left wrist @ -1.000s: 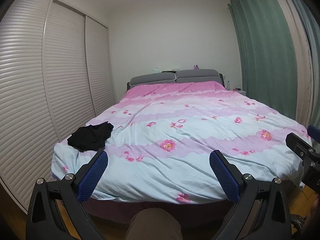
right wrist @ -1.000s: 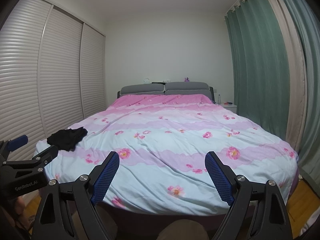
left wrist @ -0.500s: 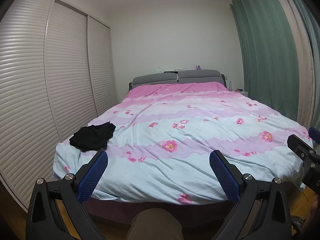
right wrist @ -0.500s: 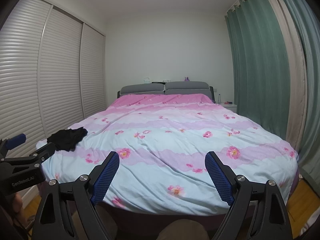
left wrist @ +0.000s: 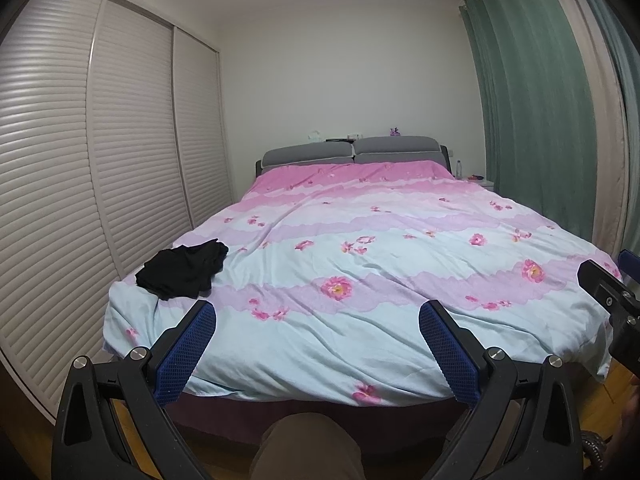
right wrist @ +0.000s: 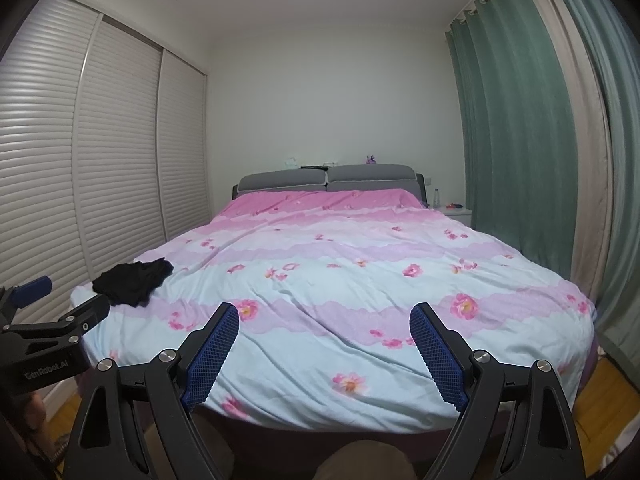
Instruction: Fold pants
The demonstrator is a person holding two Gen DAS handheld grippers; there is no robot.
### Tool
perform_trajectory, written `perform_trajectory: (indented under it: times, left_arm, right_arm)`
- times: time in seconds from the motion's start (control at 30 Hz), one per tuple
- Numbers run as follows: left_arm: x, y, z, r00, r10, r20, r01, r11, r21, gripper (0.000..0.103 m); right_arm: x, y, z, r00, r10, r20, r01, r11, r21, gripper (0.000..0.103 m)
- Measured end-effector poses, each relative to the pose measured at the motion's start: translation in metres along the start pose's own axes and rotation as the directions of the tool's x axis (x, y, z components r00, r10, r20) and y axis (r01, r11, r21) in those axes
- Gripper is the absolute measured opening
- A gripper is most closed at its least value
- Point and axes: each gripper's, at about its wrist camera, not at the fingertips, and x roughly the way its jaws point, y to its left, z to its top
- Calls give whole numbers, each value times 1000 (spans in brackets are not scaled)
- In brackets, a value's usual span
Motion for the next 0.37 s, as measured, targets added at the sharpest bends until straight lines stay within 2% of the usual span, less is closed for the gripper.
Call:
perform_trajectory:
  times: [0.37]
  left_arm:
    - [2,-6,-4,1000,-25,-13,26,999,34,103]
  right_arm:
    - [-1,0,0,1000,0,3,0,1000,1,88]
